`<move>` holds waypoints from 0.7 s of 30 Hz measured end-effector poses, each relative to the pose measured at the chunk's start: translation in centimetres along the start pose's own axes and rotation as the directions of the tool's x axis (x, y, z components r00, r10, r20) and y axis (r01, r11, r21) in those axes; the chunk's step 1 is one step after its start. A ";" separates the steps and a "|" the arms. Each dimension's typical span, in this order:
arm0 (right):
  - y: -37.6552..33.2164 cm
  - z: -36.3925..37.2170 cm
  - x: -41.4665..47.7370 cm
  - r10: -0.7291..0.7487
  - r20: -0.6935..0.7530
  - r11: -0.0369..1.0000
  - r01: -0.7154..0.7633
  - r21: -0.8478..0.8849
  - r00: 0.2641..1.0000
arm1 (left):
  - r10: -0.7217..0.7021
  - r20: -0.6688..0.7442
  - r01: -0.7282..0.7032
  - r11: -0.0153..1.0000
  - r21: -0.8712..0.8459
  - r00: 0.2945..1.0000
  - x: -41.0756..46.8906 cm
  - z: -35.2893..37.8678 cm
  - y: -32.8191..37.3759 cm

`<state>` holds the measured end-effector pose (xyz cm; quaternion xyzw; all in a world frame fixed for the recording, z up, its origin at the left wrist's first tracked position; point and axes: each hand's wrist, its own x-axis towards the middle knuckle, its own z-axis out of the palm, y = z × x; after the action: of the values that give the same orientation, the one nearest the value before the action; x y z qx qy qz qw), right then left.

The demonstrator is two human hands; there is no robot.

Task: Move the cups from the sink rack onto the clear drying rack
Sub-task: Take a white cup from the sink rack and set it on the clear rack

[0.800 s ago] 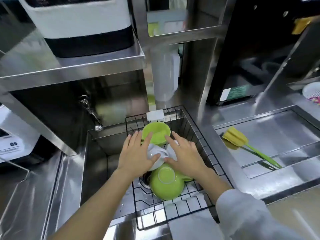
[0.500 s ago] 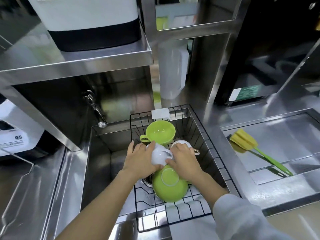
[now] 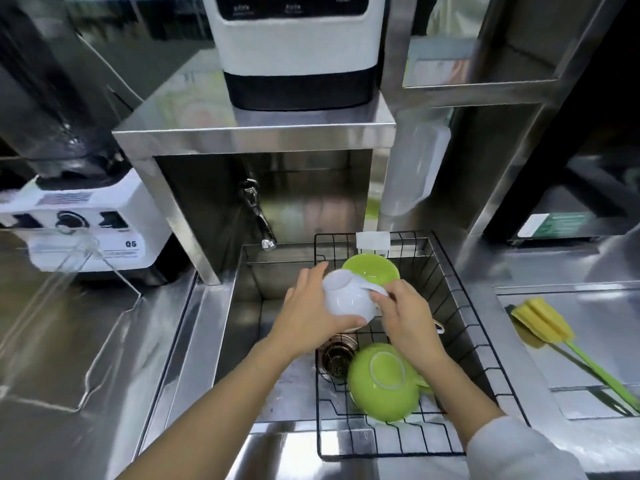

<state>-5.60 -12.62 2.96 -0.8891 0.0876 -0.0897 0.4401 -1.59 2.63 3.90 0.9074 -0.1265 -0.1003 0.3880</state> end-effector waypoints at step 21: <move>-27.4 15.1 -1.3 -0.506 0.004 0.833 0.487 0.261 0.863 | 0.038 -0.473 -0.128 0.979 -0.159 0.880 -11.5 -29.1 -10.1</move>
<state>-1.20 15.66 15.70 -0.8210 -0.1744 -0.1785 0.5136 -2.85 32.64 17.27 0.8583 -0.0581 0.1267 0.4938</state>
